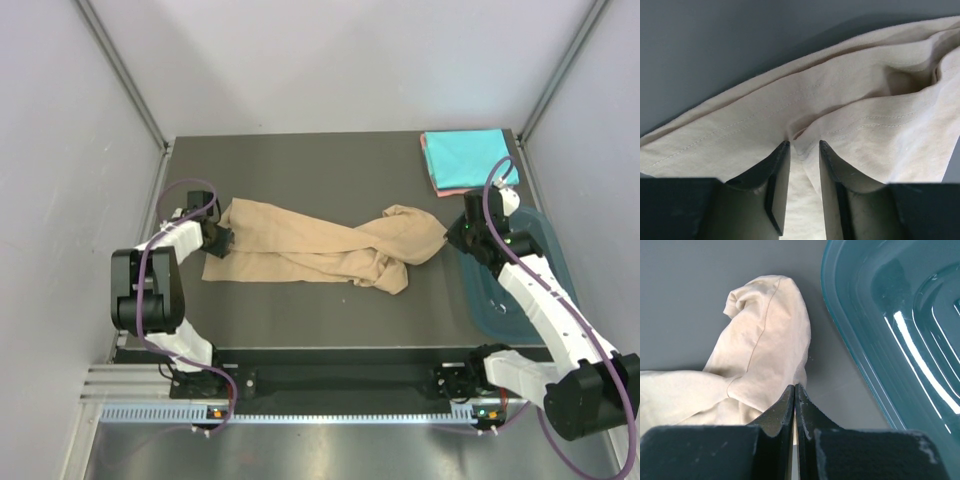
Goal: Fold and stack the t-shirts
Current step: Flatten the tshirt out
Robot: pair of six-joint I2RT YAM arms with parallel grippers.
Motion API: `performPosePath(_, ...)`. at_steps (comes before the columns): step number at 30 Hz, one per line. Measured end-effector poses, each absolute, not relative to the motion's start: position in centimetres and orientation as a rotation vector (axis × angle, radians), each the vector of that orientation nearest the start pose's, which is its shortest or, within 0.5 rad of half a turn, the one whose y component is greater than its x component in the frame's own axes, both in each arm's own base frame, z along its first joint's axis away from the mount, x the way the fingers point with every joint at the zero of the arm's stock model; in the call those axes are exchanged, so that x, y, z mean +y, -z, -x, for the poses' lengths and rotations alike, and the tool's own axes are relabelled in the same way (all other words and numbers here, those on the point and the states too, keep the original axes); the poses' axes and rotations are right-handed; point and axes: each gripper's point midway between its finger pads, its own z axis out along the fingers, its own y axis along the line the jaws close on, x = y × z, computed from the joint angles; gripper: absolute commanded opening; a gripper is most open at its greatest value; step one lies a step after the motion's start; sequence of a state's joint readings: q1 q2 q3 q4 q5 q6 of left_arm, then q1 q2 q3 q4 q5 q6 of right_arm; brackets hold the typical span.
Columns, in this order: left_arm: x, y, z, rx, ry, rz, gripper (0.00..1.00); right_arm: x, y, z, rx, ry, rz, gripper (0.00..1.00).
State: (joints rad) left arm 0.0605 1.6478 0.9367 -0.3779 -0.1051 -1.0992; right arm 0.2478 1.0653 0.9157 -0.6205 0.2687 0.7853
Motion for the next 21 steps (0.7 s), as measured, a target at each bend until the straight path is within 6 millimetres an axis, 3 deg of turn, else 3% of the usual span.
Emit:
performPosePath(8, 0.38, -2.83, -36.88, 2.202, 0.209, 1.488, 0.23, 5.70, -17.14, -29.82, 2.195, -0.214, -0.741, 0.00)
performPosePath(15, 0.38, -2.63, -36.85, 2.206, 0.206, 1.490, 0.23, 5.72, -17.14, -29.83, 2.195, -0.215, -0.740, 0.00)
performPosePath(21, 0.38, -2.52, -36.98, 2.203, 0.208, 1.491, 0.03, 5.77, -17.13, -29.81, 2.197, -0.218, -0.739, 0.00)
